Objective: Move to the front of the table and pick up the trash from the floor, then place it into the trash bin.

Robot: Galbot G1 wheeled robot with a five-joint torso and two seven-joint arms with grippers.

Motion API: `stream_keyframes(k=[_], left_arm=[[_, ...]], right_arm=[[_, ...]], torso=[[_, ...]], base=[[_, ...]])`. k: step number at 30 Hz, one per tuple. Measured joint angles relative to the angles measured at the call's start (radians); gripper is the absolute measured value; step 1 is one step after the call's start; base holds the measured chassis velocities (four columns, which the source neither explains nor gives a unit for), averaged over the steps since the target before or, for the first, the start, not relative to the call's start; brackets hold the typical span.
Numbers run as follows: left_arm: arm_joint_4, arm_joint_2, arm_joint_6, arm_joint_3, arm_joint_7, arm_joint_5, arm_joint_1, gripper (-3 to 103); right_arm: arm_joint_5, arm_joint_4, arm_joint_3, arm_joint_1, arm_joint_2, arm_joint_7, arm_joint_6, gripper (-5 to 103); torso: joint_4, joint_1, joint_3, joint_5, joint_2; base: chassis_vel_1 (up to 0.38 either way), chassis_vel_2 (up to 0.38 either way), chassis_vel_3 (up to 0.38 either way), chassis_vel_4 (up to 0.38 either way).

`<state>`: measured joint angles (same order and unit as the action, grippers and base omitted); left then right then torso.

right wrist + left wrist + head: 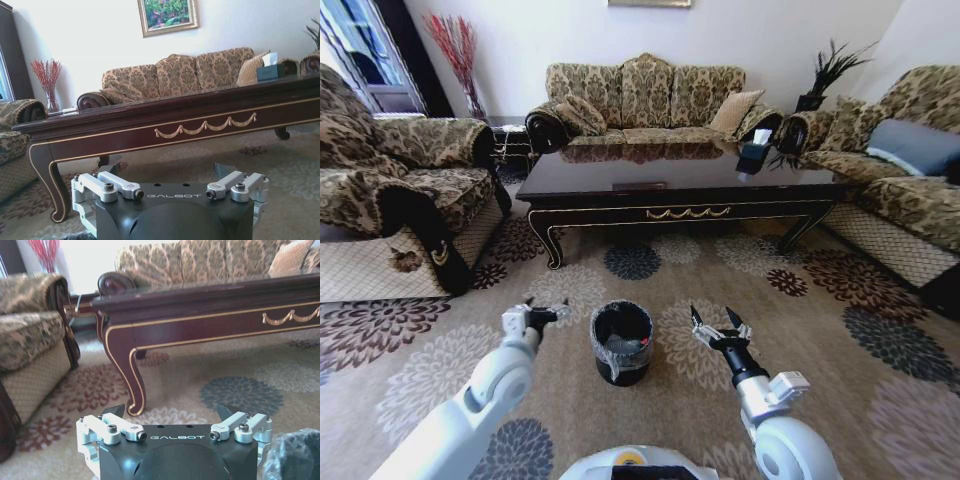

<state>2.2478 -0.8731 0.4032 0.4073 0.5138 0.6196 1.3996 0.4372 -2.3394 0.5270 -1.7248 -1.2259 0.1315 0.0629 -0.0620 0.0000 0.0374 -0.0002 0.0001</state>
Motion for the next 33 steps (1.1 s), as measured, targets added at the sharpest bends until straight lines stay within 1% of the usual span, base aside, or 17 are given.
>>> stream_keyframes(k=[1, 3, 4, 5, 8, 9, 11, 13, 15, 16, 19, 20, 21, 23, 25, 29, 33], left_arm=[[0.009, -0.016, -0.048, 0.056, -0.041, -0.051, 0.066, 100], [0.008, -0.050, -0.121, 0.133, -0.090, -0.127, 0.140, 100], [0.008, -0.050, -0.121, 0.133, -0.090, -0.127, 0.140, 100], [0.008, -0.062, -0.140, 0.153, -0.104, -0.144, 0.160, 100], [0.010, -0.120, -0.232, 0.245, -0.177, -0.203, 0.268, 100], [0.014, -0.139, -0.259, 0.271, -0.199, -0.215, 0.301, 100], [0.016, -0.149, -0.275, 0.285, -0.213, -0.220, 0.320, 100], [0.018, -0.180, -0.341, 0.332, -0.253, -0.232, 0.383, 100], [0.018, -0.198, -0.403, 0.362, -0.278, -0.236, 0.432, 100], [0.018, -0.198, -0.403, 0.362, -0.278, -0.236, 0.432, 100], [0.013, -0.223, -0.510, 0.394, -0.312, -0.256, 0.505, 100], [0.012, -0.228, -0.529, 0.395, -0.318, -0.262, 0.520, 100], [0.012, -0.228, -0.529, 0.395, -0.318, -0.262, 0.520, 100], [0.006, -0.244, -0.576, 0.396, -0.330, -0.276, 0.558, 100], [-0.005, -0.261, -0.608, 0.396, -0.335, -0.291, 0.585, 100], [-0.012, -0.269, -0.626, 0.398, -0.339, -0.293, 0.597, 100], [-0.008, -0.266, -0.627, 0.404, -0.339, -0.286, 0.592, 100]], right_arm=[[-0.013, 0.015, 0.011, 0.002, 0.003, -0.013, -0.021, 100], [-0.038, 0.035, 0.027, 0.005, 0.009, -0.039, -0.057, 100], [-0.038, 0.035, 0.027, 0.005, 0.009, -0.039, -0.057, 100], [-0.046, 0.040, 0.030, 0.005, 0.009, -0.045, -0.069, 100], [-0.073, 0.058, 0.041, 0.001, -0.001, -0.077, -0.115, 100], [-0.084, 0.062, 0.046, -0.002, -0.007, -0.084, -0.123, 100], [-0.095, 0.065, 0.050, -0.005, -0.012, -0.087, -0.130, 100], [-0.132, 0.077, 0.067, -0.012, -0.022, -0.096, -0.151, 100], [-0.142, 0.085, 0.077, -0.011, -0.022, -0.099, -0.163, 100], [-0.142, 0.085, 0.077, -0.011, -0.022, -0.099, -0.163, 100], [-0.143, 0.106, 0.096, -0.010, -0.019, -0.110, -0.195, 100], [-0.143, 0.109, 0.101, -0.011, -0.019, -0.112, -0.199, 100], [-0.143, 0.109, 0.101, -0.011, -0.019, -0.112, -0.199, 100], [-0.145, 0.118, 0.111, -0.014, -0.022, -0.115, -0.207, 100], [-0.147, 0.121, 0.114, -0.015, -0.023, -0.120, -0.213, 100], [-0.165, 0.123, 0.119, -0.022, -0.020, -0.129, -0.230, 100], [-0.170, 0.122, 0.125, -0.027, -0.015, -0.134, -0.239, 100]], torso=[[0.0000, 0.000, 0.000, 0.0002, 0.000], [-0.0002, 0.000, 0.000, 0.0001, 0.000], [-0.0002, 0.000, 0.000, 0.0001, 0.000], [-0.0002, 0.000, 0.000, 0.0002, 0.000], [-0.0002, 0.000, 0.000, 0.0001, 0.000], [0.0001, 0.000, 0.000, 0.0002, 0.000], [0.0001, 0.000, 0.000, 0.0002, 0.000], [-0.0005, 0.000, 0.000, 0.0001, 0.000], [-0.0003, 0.000, 0.000, 0.0002, 0.000], [-0.0003, 0.000, 0.000, 0.0002, 0.000], [-0.0001, 0.000, 0.000, 0.0002, 0.000], [-0.0002, 0.000, 0.000, 0.0002, 0.000], [-0.0002, 0.000, 0.000, 0.0002, 0.000], [-0.0006, 0.000, 0.000, 0.0003, 0.000], [-0.0001, 0.000, 0.000, 0.0003, 0.000], [-0.0001, 0.000, 0.000, 0.0001, 0.000], [-0.0003, 0.000, 0.000, 0.0002, 0.000]], base=[[0.000, 0.000, 0.000, 0.000], [0.000, 0.000, 0.000, 0.000], [0.000, 0.000, 0.000, 0.000], [0.000, 0.000, 0.000, 0.000], [0.000, 0.000, 0.000, 0.000], [0.000, 0.000, 0.000, 0.000], [0.000, 0.000, 0.000, 0.000], [0.000, 0.000, 0.000, 0.000], [0.000, 0.000, 0.000, 0.000], [0.000, 0.000, 0.000, 0.000], [0.000, 0.000, 0.000, 0.000], [0.000, 0.000, 0.000, 0.000], [0.000, 0.000, 0.000, 0.000], [0.000, 0.000, 0.000, 0.000], [0.000, 0.000, 0.000, 0.000], [0.000, 0.000, 0.000, 0.000], [0.000, 0.000, 0.000, 0.000]])
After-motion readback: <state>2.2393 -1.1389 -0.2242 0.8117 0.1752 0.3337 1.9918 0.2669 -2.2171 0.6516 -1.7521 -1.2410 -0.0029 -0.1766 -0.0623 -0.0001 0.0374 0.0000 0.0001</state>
